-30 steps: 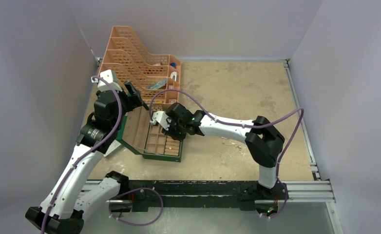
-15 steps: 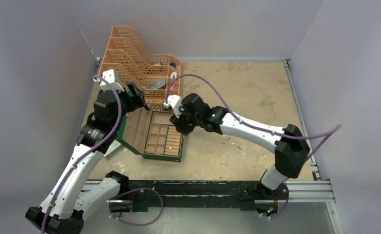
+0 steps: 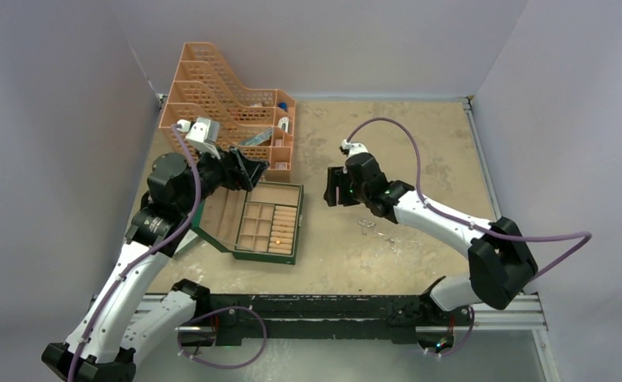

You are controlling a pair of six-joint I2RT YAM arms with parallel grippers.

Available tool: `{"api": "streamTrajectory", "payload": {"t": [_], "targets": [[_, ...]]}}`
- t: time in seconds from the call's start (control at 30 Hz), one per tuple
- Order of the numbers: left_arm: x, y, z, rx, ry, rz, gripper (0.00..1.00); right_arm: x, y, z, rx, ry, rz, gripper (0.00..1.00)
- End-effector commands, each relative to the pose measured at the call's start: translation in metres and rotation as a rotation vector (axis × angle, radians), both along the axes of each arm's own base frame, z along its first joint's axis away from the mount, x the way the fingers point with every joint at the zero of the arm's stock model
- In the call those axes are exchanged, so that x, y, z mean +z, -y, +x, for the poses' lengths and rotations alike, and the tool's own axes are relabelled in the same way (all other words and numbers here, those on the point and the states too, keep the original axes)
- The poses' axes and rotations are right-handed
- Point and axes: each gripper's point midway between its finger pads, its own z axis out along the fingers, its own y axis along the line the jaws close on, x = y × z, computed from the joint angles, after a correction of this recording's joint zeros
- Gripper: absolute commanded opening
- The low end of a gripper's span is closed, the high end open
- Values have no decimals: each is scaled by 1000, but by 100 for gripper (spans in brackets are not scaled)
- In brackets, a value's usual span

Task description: Organize the mixed jewelry

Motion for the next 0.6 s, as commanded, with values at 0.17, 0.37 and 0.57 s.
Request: {"api": "streamTrajectory", "payload": {"t": [0.17, 0.37, 0.57], "targets": [[13, 11, -9, -82, 3, -27, 77, 39, -127, -48, 344, -38, 394, 39], [11, 8, -9, -60, -6, -31, 77, 29, -170, -68, 390, -132, 495, 18], [8, 8, -4, -47, -21, -25, 77, 25, -175, -66, 371, -150, 520, 15]]}}
